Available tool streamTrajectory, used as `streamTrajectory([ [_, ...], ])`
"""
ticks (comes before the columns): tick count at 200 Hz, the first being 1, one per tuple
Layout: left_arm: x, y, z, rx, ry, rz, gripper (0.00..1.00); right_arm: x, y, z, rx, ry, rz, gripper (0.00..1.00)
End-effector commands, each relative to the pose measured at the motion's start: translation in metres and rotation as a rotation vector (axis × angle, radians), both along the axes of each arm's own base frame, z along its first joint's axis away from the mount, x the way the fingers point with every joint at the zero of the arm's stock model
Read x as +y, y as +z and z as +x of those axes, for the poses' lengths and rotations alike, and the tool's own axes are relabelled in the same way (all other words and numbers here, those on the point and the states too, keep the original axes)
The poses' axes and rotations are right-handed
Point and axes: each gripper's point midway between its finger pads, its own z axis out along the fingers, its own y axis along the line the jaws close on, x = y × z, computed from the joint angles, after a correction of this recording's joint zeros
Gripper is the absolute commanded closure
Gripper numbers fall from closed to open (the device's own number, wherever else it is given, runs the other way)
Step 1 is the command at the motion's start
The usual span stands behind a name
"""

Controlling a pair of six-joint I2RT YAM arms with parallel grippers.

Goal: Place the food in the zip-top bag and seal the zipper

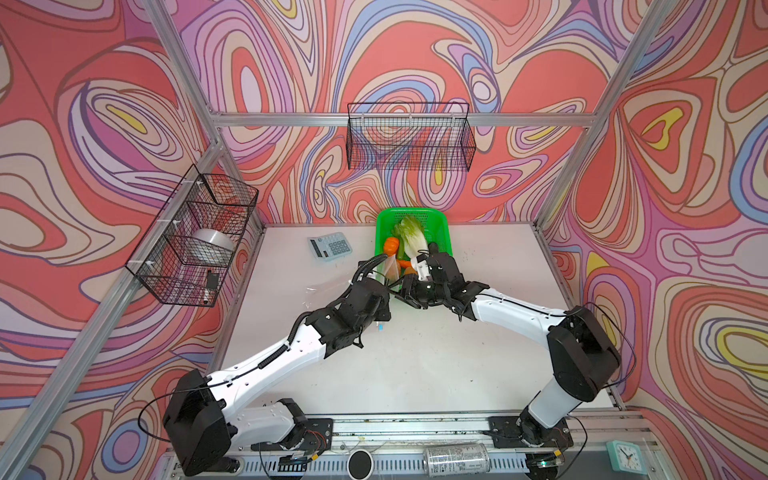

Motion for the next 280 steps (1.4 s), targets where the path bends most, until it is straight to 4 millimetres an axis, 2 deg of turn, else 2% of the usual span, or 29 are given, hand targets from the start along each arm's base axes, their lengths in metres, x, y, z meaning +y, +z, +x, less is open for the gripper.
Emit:
streamTrajectory([
  [1, 0.002, 0.007, 0.001, -0.023, 0.020, -0.049, 1.00, 0.006, 0.010, 0.007, -0.017, -0.005, 0.016, 0.68],
  [23, 0.005, 0.004, 0.002, -0.026, 0.033, -0.031, 1.00, -0.002, 0.009, 0.006, -0.018, -0.043, 0.013, 0.95],
  [30, 0.006, 0.003, 0.003, -0.023, 0.035, -0.020, 1.00, -0.003, 0.010, 0.007, -0.029, -0.049, 0.008, 1.00],
  [38, 0.004, 0.002, 0.004, -0.018, 0.030, -0.008, 0.85, -0.005, 0.012, 0.007, -0.035, -0.052, -0.003, 1.00],
  [52, 0.002, 0.004, 0.008, -0.016, 0.024, 0.014, 0.50, -0.003, 0.014, 0.006, -0.049, -0.041, -0.017, 1.00],
  [58, 0.004, -0.001, 0.008, 0.002, 0.025, 0.041, 0.43, -0.002, 0.015, 0.006, -0.054, -0.038, -0.021, 1.00],
  [74, 0.003, -0.004, 0.013, 0.014, 0.024, 0.065, 0.37, 0.002, 0.019, 0.004, -0.069, -0.027, -0.026, 1.00],
  [96, 0.006, -0.015, 0.021, 0.047, 0.037, 0.101, 0.40, 0.003, 0.022, 0.001, -0.083, -0.017, -0.039, 1.00],
  [117, 0.010, -0.027, 0.026, 0.089, 0.043, 0.137, 0.48, -0.002, 0.023, -0.002, -0.095, -0.022, -0.068, 1.00],
  [145, 0.007, -0.031, 0.028, 0.105, 0.002, 0.190, 0.56, -0.009, 0.023, -0.002, -0.111, -0.042, -0.102, 1.00],
  [160, 0.006, -0.034, 0.028, 0.120, -0.017, 0.227, 0.57, -0.010, 0.025, 0.000, -0.128, -0.043, -0.111, 1.00],
  [175, 0.006, -0.035, 0.029, 0.125, -0.024, 0.248, 0.63, -0.009, 0.027, 0.000, -0.144, -0.026, -0.131, 1.00],
  [194, 0.006, -0.032, 0.031, 0.113, -0.023, 0.249, 0.67, -0.009, 0.027, 0.001, -0.147, -0.007, -0.157, 1.00],
  [219, 0.012, -0.018, 0.038, 0.069, -0.001, 0.280, 1.00, -0.013, 0.019, 0.002, -0.141, -0.014, -0.188, 1.00],
  [249, 0.032, -0.001, 0.041, 0.029, 0.039, 0.352, 1.00, -0.026, 0.003, 0.008, -0.136, -0.055, -0.275, 1.00],
  [280, 0.041, 0.007, 0.034, 0.020, 0.049, 0.352, 1.00, -0.045, -0.016, 0.020, -0.115, -0.116, -0.404, 1.00],
])
